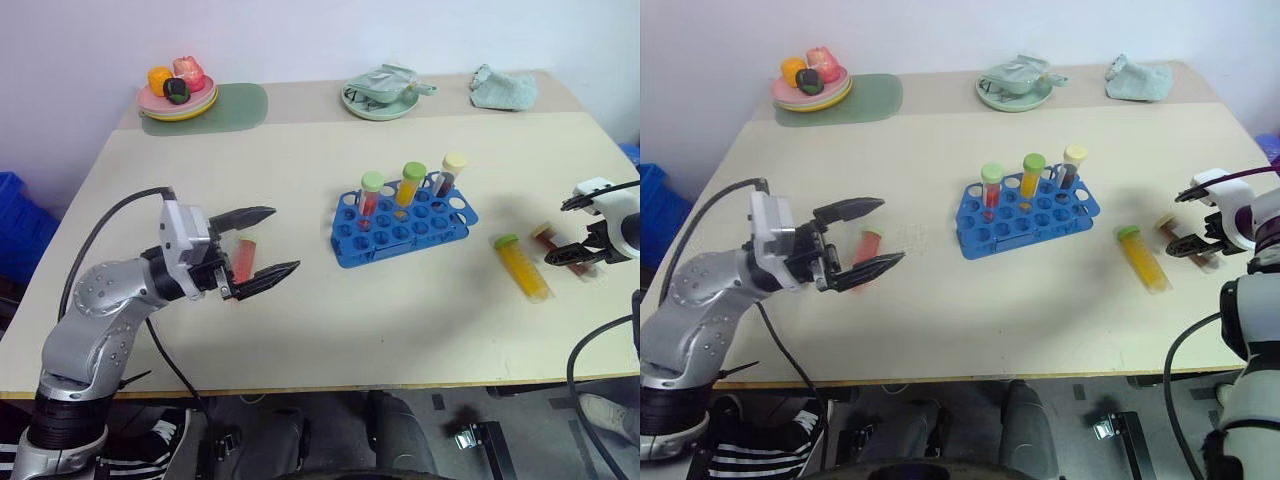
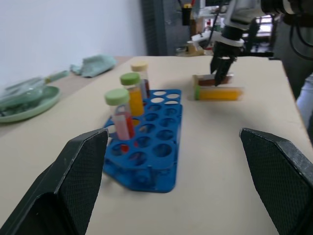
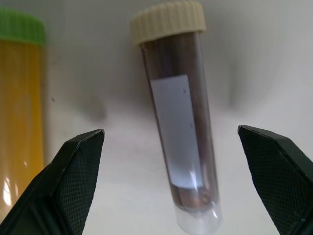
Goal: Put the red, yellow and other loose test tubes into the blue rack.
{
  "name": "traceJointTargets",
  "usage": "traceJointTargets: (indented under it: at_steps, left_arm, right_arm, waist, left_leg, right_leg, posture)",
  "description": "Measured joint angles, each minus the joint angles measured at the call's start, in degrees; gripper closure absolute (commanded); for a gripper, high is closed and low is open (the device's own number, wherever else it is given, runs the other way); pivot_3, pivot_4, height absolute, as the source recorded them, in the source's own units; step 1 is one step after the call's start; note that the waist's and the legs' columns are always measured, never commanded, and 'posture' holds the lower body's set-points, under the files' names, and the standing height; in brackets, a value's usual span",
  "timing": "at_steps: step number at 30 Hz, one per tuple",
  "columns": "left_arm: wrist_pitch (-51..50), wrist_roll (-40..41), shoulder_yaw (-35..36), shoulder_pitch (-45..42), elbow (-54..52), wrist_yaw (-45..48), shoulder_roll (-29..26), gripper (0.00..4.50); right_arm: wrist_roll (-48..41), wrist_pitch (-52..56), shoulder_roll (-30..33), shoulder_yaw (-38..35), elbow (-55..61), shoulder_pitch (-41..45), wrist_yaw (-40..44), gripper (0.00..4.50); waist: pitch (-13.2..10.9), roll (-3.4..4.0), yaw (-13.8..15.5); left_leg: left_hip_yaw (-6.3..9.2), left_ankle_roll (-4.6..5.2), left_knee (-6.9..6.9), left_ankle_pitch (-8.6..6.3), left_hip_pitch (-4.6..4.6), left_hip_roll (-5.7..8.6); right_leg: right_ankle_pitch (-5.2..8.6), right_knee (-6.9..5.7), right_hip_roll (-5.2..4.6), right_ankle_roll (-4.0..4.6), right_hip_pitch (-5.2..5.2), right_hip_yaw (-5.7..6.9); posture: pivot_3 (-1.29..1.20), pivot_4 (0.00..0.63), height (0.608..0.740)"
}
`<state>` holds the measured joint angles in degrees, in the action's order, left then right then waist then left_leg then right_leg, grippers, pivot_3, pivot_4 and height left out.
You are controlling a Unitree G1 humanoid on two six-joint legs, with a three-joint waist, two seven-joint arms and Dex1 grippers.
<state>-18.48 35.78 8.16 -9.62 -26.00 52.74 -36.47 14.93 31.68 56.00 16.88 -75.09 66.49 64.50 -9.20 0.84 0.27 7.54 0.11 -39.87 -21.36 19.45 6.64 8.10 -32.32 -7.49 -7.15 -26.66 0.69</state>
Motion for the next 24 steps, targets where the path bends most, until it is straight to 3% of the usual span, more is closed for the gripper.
traceJointTargets:
  at_steps: [1,4,10,20,24]
  left_arm:
    - [-0.01,0.01,0.0,0.48,0.0,0.01,-0.01,0.11]
    - [-0.13,0.3,0.0,0.95,-0.13,-0.12,-0.01,0.0]
    - [-0.23,1.05,0.0,0.95,-1.31,-0.51,-0.38,0.0]
    - [-0.15,1.03,-0.01,0.37,-1.12,-0.46,-0.39,0.0]
    - [0.35,0.83,-0.27,-0.8,0.57,-0.22,-0.17,0.0]
  right_arm:
    - [0.02,0.0,-0.22,-0.29,-0.09,-0.01,0.02,0.0]
    - [0.03,0.34,-0.82,-0.67,-0.25,-0.01,0.35,0.89]
    - [0.71,-0.02,-0.77,-1.48,-0.23,-0.06,-0.25,3.7]
    - [1.63,-1.76,-0.08,-1.85,0.69,-0.08,2.45,3.7]
    - [-1.97,-3.7,3.92,-6.49,7.25,-1.99,4.44,3.7]
  waist:
    - [0.0,0.0,-0.01]
    - [0.0,0.0,0.07]
    - [0.01,-0.03,-0.1]
    - [-0.01,0.01,-0.14]
    - [-0.03,0.1,0.19]
  left_leg:
    - [0.0,0.0,0.0,0.0,0.0,0.0]
    - [0.0,0.0,0.0,0.0,0.0,0.0]
    - [0.0,-0.01,0.0,-0.01,-0.03,-0.06]
    - [-0.05,-0.01,0.0,-0.01,-0.01,-0.06]
    - [-0.07,-0.01,-0.01,-0.01,0.02,-0.05]
  right_leg:
    - [0.0,0.0,0.0,0.0,0.0,0.0]
    - [0.0,0.0,0.0,0.0,0.01,0.0]
    - [0.0,0.0,0.07,0.01,0.03,0.0]
    - [-0.01,0.0,0.08,0.01,0.0,-0.05]
    - [-0.01,0.0,0.08,0.01,-0.04,-0.08]
  posture:
    - [0.0,0.15,0.74]
    - [0.0,0.15,0.74]
    - [0.0,0.15,0.74]
    - [0.0,0.15,0.74]
    - [0.0,0.15,0.74]
